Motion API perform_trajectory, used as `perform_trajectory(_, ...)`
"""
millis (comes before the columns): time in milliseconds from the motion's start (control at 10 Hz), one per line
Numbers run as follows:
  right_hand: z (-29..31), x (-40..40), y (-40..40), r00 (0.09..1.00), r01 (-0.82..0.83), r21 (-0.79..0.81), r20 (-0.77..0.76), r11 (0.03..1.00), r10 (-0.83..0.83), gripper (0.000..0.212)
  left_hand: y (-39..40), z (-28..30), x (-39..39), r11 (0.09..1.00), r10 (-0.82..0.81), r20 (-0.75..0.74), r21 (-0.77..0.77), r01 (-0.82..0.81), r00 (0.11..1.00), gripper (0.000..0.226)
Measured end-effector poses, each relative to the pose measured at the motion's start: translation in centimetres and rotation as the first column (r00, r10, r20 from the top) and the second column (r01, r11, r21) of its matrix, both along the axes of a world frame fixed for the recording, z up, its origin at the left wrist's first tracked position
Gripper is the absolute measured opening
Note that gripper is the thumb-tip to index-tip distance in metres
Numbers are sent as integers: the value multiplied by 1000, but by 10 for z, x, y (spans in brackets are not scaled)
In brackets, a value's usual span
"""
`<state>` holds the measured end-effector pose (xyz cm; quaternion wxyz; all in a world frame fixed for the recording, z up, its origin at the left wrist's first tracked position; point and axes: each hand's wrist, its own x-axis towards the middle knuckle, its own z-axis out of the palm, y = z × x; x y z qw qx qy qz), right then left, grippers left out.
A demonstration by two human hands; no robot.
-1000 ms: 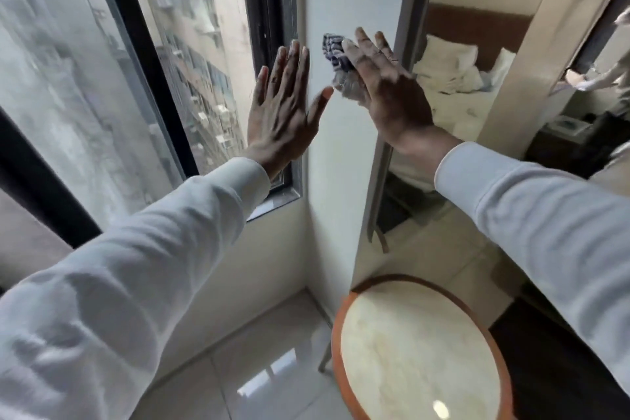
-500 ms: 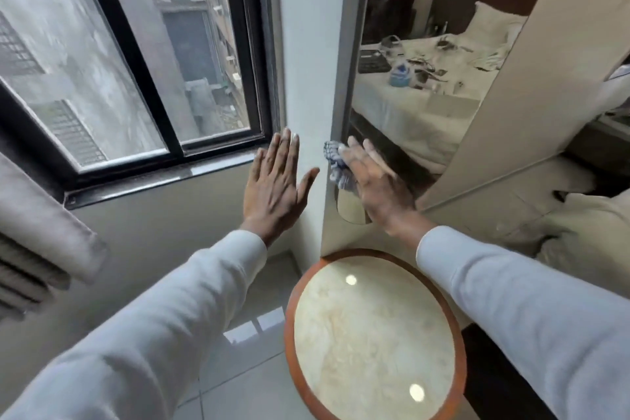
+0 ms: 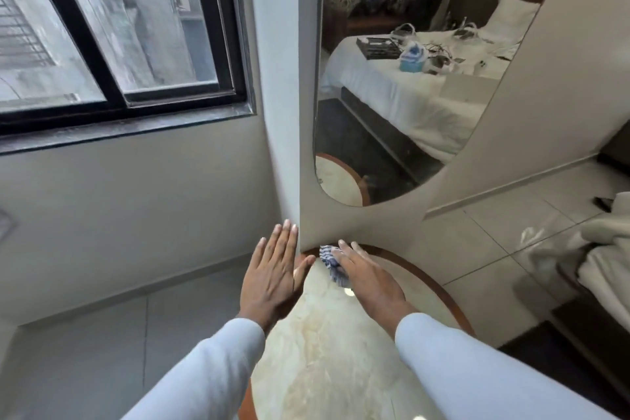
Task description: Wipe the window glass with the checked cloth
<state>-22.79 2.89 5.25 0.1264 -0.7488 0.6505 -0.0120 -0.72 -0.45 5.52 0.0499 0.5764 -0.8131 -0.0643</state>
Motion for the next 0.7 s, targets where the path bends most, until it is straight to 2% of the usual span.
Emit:
perform_trajectory(100, -63, -9, -3, 999, 51, 18, -7, 999, -51, 81, -5, -56, -11, 1000, -8, 7, 27, 8, 1000, 81)
perform_trajectory(300, -175, 0, 2, 993, 100, 139, 42, 985, -107, 58, -4, -139, -21, 996, -56, 13, 70, 55, 998, 79)
perform_trajectory(400, -202, 11, 5, 983, 150, 154, 80, 977, -164, 70, -9, -155, -15, 996, -57, 40, 68, 54, 998, 79)
perform_trajectory(500, -204, 13, 4, 978, 178, 228, 70, 957, -198, 91, -9, -162, -10, 996, -50, 37, 73, 48, 998, 80)
perform_trajectory(600, -182, 9, 1, 974, 178, 275, 88, 945, -209, 91, -10, -151, -7, 996, -43, 23, 76, 41, 999, 81)
perform_trajectory(700, -154, 6, 10, 963, 197, 212, 142, 957, -229, 84, -7, -130, -6, 995, -77, 8, 67, 76, 997, 81)
